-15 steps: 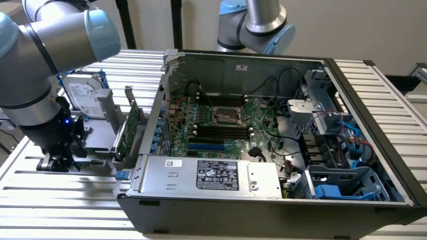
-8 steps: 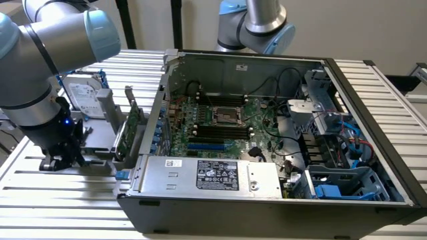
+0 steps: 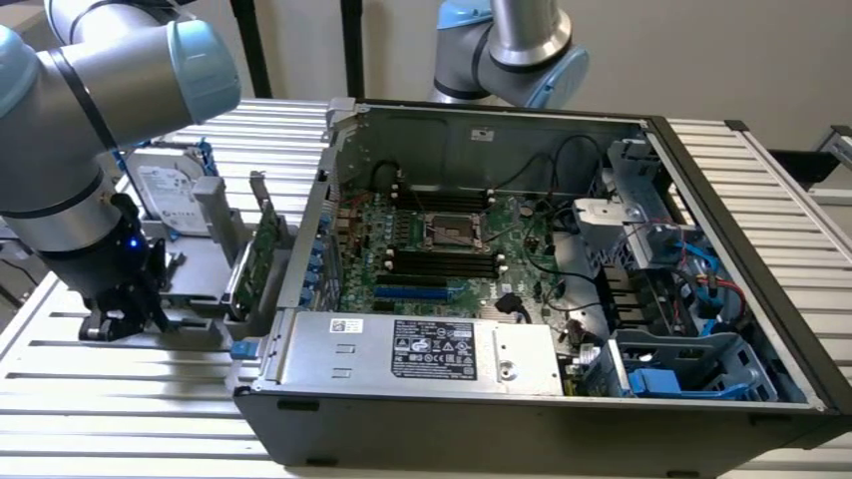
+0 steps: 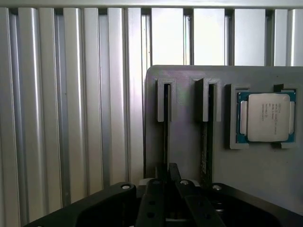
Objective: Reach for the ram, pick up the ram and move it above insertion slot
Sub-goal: 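Pick up the ram and move it above insertion slot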
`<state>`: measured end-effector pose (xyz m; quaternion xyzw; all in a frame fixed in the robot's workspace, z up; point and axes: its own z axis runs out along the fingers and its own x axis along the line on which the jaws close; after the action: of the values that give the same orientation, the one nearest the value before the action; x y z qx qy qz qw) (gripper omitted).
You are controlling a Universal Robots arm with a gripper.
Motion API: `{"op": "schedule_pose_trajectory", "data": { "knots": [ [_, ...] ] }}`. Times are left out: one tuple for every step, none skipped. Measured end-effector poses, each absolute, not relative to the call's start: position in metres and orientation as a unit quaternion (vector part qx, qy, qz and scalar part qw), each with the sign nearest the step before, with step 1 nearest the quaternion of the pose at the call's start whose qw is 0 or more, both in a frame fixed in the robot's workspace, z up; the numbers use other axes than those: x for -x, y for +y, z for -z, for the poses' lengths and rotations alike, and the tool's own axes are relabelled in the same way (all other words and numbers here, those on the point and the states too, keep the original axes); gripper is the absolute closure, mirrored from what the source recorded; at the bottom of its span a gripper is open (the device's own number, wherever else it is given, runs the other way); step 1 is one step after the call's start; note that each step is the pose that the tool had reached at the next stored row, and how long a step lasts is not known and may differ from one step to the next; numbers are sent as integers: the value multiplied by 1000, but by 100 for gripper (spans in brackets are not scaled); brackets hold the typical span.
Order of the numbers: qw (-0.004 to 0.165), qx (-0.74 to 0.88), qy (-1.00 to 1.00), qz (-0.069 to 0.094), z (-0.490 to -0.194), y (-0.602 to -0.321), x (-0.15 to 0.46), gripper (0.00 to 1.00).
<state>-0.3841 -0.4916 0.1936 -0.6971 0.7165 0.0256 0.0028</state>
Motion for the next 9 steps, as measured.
{"op": "schedule_pose_trajectory", "data": {
  "knots": [
    [3,696,718,-26,-194,-492,384,86],
    [3,695,719,-26,-194,-492,384,86],
    [3,695,719,-26,-194,-492,384,86],
    [3,695,719,-26,-194,-492,384,86],
    [3,695,719,-25,-194,-492,384,86],
    [3,695,719,-25,-193,-492,384,86],
    [3,695,719,-26,-193,-492,384,86],
    [3,695,719,-26,-193,-492,384,86],
    [3,695,719,-26,-194,-492,384,86]
  ]
}}
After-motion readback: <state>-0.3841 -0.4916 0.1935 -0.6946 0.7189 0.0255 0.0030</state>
